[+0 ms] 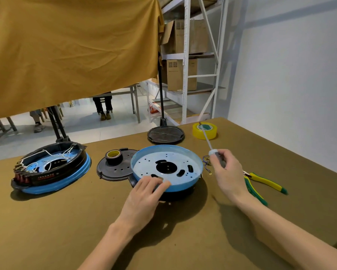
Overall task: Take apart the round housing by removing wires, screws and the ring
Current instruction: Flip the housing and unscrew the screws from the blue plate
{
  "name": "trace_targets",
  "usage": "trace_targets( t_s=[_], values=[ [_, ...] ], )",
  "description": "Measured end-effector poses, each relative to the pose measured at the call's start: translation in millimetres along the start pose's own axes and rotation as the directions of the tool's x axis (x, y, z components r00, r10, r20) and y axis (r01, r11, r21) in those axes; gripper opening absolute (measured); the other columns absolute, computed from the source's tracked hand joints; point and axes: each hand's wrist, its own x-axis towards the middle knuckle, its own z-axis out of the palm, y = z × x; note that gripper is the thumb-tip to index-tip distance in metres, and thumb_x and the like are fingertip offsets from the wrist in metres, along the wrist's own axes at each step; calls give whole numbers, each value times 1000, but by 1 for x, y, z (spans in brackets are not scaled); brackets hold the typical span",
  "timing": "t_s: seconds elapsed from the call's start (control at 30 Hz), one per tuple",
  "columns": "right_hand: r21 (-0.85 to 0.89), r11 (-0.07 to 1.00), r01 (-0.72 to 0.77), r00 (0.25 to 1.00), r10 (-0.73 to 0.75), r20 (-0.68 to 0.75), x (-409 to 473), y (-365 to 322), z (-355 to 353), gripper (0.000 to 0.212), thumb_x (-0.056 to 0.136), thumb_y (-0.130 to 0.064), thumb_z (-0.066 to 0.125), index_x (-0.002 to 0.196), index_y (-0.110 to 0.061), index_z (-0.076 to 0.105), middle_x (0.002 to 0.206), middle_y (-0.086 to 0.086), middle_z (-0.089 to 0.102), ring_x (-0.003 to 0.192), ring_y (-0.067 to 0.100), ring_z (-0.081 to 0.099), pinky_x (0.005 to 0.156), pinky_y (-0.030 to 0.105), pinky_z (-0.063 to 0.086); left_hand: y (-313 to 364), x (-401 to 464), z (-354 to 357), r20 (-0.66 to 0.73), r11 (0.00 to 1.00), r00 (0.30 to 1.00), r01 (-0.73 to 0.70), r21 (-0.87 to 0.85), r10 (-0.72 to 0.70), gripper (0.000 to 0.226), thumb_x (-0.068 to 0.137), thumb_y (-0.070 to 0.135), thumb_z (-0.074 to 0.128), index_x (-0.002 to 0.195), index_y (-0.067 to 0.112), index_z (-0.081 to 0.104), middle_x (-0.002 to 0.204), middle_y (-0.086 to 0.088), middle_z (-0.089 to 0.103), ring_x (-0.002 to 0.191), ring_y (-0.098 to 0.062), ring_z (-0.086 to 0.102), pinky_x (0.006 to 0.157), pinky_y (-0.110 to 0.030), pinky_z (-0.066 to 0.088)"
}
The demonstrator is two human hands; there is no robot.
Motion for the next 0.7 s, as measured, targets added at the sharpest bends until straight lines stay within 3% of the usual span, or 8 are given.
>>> trace_targets(
  t_s=[0.17,0.3,0.37,0.43,0.47,0.5,0.6,0.7],
  values=[
    [-103,993,62,960,-31,280,-2,-2,17,6,96,-38,68,99,-33,64,87,-7,67,80,8,60,61,18,45,-10,-15,0,59,995,997,44,-84,-39,75,73,26,91,137,24,52,136,2,57,130,-17,51,108,-46,52],
    [-126,990,70,935,-21,354,4,-8,26,19,89,-43,75,99,-32,63,84,-5,66,76,6,62,61,16,46,-17,-25,-11,61,960,980,196,-198,-188,79,78,52,79,146,29,46,153,6,44,147,-10,35,120,-41,37],
    [-123,987,103,934,-54,352,9,-12,30,19,86,-42,78,95,-32,64,81,-7,66,74,8,62,60,20,47,-9,-28,-14,27,799,864,476,-368,-502,86,79,62,73,150,25,41,155,5,38,146,-9,32,120,-37,33],
    [-149,979,141,927,-78,368,12,-16,35,20,87,-41,78,95,-31,63,81,-9,65,76,5,61,60,22,49,0,-25,-17,141,413,562,734,-540,-815,96,79,74,59,153,19,33,157,2,31,145,-15,34,120,-45,35],
    [-168,975,147,918,-71,390,12,-17,38,20,87,-41,77,96,-30,63,81,-9,65,76,5,61,60,22,49,3,-22,-18,224,259,435,799,-543,-872,104,76,79,53,155,16,30,158,-2,29,145,-20,35,119,-50,36],
    [-184,973,139,909,-51,414,11,-17,41,20,88,-40,76,98,-28,63,82,-8,65,75,6,61,61,23,49,5,-21,-19,286,190,373,840,-509,-883,108,74,82,50,155,13,29,158,-5,31,144,-23,37,119,-51,37],
    [-253,960,120,899,3,438,0,-10,44,20,89,-41,75,96,-25,64,80,-5,66,74,11,62,62,25,46,5,-16,-16,387,170,363,876,-451,-847,88,85,74,57,149,16,40,148,-5,46,140,-23,40,117,-51,38],
    [-230,968,98,903,10,430,-11,-7,41,19,86,-42,77,90,-29,65,72,-8,66,66,4,59,56,17,41,-1,-10,-14,454,43,323,849,-526,-830,62,95,49,65,145,20,44,142,-1,55,134,-23,48,110,-50,46]
  ],
)
